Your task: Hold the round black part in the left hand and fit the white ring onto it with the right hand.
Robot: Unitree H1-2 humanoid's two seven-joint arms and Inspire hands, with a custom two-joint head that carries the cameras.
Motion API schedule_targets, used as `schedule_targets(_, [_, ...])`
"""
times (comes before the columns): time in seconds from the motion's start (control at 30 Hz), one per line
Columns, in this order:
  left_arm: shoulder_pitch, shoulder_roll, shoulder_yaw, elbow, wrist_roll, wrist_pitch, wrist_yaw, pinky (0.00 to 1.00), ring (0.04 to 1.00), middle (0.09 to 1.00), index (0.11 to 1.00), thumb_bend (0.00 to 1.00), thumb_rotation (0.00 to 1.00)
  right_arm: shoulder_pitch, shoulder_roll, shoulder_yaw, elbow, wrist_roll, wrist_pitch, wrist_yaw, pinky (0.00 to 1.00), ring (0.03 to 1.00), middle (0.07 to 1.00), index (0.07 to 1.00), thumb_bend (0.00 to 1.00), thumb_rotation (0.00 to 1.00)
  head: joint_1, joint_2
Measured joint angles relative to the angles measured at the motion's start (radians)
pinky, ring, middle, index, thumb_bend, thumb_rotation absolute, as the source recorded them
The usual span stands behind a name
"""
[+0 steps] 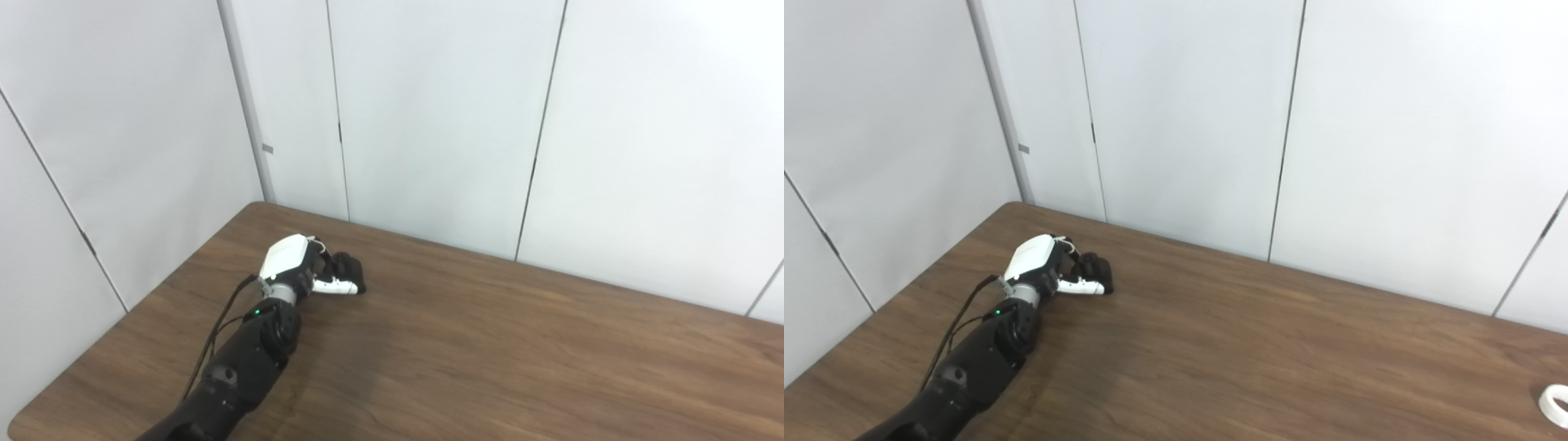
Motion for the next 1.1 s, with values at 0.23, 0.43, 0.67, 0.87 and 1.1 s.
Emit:
schedule_targets(0.23, [0.000, 0.001, -0.012, 0.003, 0.000, -0.010, 0.006, 1.00, 0.986, 0.894, 0.478, 0.52, 0.05, 0.000, 0.000, 0.000, 0.000, -0.001, 0.002, 0.000, 1.00, 1.000, 1.000, 1.000, 0.63, 0.68, -0.009, 0.000])
schedule_targets(0.43, [0.014, 0.002, -0.033, -0.004, 0.000, -0.080, 0.013, 1.00, 0.964, 0.854, 0.478, 0.52, 0.04, -0.005, 0.006, 0.005, 0.000, -0.007, 0.001, -0.007, 1.00, 1.000, 1.000, 1.000, 0.65, 0.67, -0.049, -0.006])
schedule_targets(0.67, [0.087, 0.002, -0.050, -0.112, -0.006, -0.165, -0.003, 1.00, 0.965, 0.853, 0.479, 0.52, 0.04, -0.008, 0.052, 0.031, -0.052, -0.050, 0.043, -0.052, 1.00, 1.000, 1.000, 1.000, 0.62, 0.70, -0.285, 0.018])
schedule_targets(0.87, [0.185, -0.023, -0.041, -0.258, -0.040, -0.199, -0.040, 1.00, 0.964, 0.861, 0.479, 0.52, 0.04, -0.012, 0.116, 0.057, -0.104, -0.121, 0.085, -0.088, 1.00, 1.000, 1.000, 1.000, 0.39, 0.57, -0.345, 0.020])
schedule_targets(1.1, [0.289, -0.091, -0.066, -0.425, -0.033, -0.220, -0.082, 1.00, 0.978, 0.881, 0.479, 0.52, 0.04, -0.041, 0.124, 0.060, -0.101, -0.155, 0.079, -0.096, 1.00, 1.000, 1.000, 1.000, 0.44, 0.50, -0.370, 0.018])
